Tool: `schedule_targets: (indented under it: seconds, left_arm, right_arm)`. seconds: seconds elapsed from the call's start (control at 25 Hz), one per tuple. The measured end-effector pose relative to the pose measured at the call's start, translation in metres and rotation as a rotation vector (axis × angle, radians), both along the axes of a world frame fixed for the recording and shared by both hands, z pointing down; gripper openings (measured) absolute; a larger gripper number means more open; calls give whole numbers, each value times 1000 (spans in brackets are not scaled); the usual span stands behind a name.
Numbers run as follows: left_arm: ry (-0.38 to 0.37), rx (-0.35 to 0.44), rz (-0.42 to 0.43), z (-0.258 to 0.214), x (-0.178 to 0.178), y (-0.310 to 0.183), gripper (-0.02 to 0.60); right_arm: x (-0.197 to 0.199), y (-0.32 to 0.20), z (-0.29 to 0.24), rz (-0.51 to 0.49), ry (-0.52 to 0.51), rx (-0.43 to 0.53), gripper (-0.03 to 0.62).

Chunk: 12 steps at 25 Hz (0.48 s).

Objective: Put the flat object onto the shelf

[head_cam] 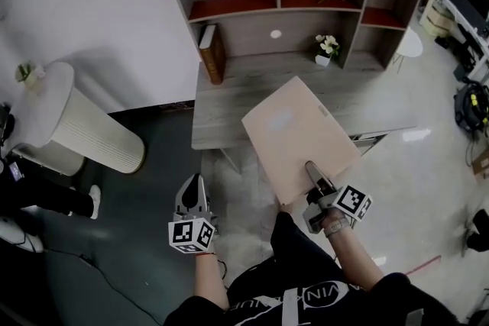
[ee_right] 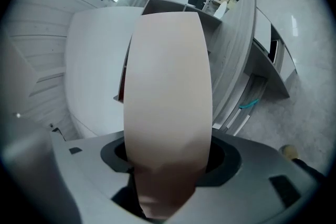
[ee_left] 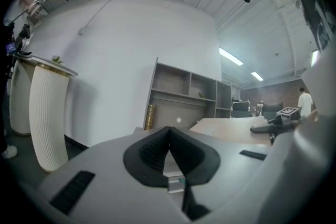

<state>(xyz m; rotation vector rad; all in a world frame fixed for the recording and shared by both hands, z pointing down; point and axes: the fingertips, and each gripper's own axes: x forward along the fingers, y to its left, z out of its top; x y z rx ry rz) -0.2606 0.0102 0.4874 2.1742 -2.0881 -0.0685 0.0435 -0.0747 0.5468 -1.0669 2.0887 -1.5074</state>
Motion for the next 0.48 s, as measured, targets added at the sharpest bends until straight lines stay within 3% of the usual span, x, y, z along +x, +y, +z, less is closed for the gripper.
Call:
schedule_targets:
  seconds: [0.48]
  left_arm:
    - [0, -10, -2, -15, -15, -102, -12]
  right_arm:
    - [-24, -104, 20, 29, -81, -108, 296]
